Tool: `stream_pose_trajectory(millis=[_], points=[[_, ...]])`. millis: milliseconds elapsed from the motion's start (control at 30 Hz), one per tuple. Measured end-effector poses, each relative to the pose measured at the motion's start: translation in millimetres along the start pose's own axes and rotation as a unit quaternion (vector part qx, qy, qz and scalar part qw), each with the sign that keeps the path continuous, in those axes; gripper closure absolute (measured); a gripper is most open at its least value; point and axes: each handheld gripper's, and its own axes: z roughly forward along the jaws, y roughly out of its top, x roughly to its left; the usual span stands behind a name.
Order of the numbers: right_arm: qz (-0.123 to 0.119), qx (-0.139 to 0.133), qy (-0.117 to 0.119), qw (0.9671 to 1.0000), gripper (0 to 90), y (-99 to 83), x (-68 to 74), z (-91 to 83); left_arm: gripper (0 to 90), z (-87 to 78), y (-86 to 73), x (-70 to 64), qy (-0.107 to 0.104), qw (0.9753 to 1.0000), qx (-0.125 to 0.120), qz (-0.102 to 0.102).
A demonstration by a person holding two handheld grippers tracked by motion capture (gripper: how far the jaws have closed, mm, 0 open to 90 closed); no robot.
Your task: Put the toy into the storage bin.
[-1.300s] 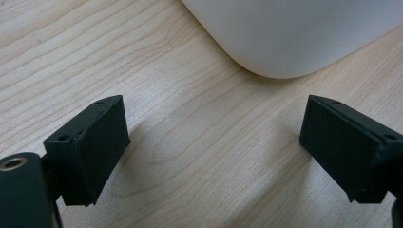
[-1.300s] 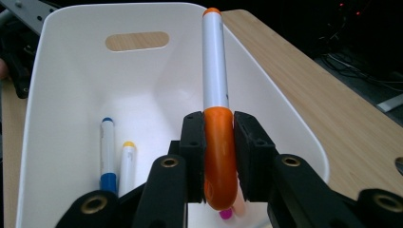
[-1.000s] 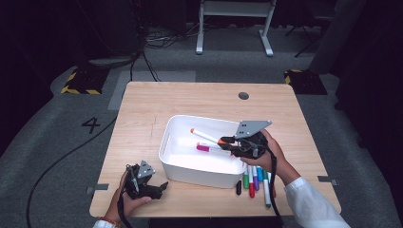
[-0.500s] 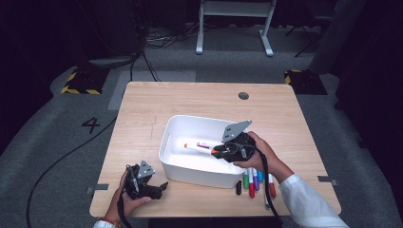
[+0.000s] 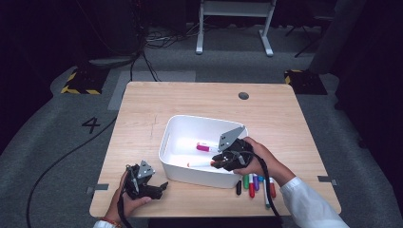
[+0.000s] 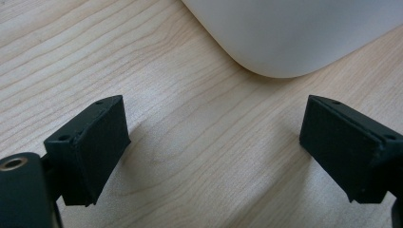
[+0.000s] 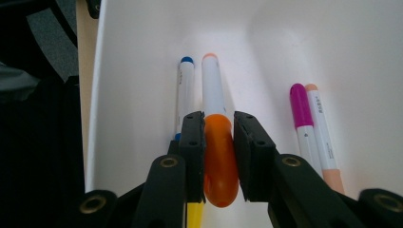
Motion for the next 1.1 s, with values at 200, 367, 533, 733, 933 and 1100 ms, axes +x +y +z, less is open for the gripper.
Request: stream_pose_trajectory(millis=[200,367,533,733,933,1100], points=[[0.0,-0.014,-0.019,0.9997,61.0,-1.0,-0.3,-1.8,9.2,0.0,0.0,0.0,0.0,1.0,0.0,0.0],[0.011,-0.043,-0.057,0.9974,50.0,-4.5,-1.5,-15.0,9.2,0.0,0.0,-0.2,-0.001,1.0,0.0,-0.001],[0.036,-0.095,-0.102,0.9896,40.2,-11.5,-0.4,-43.7,9.2,0.0,0.0,-0.6,0.002,1.0,0.0,-0.001],[0.054,-0.116,-0.158,0.979,35.4,-28.4,3.4,-76.1,9.2,0.0,0.0,-0.7,0.002,1.0,0.0,-0.002],[0.089,-0.137,-0.192,0.9678,34.3,-67.2,11.4,-98.7,9.2,0.0,0.0,-0.7,0.002,1.0,0.001,-0.002],[0.117,-0.125,-0.214,0.9617,33.8,-112.8,18.5,-103.1,9.2,0.0,0.1,-0.5,0.002,1.0,0.001,-0.002]])
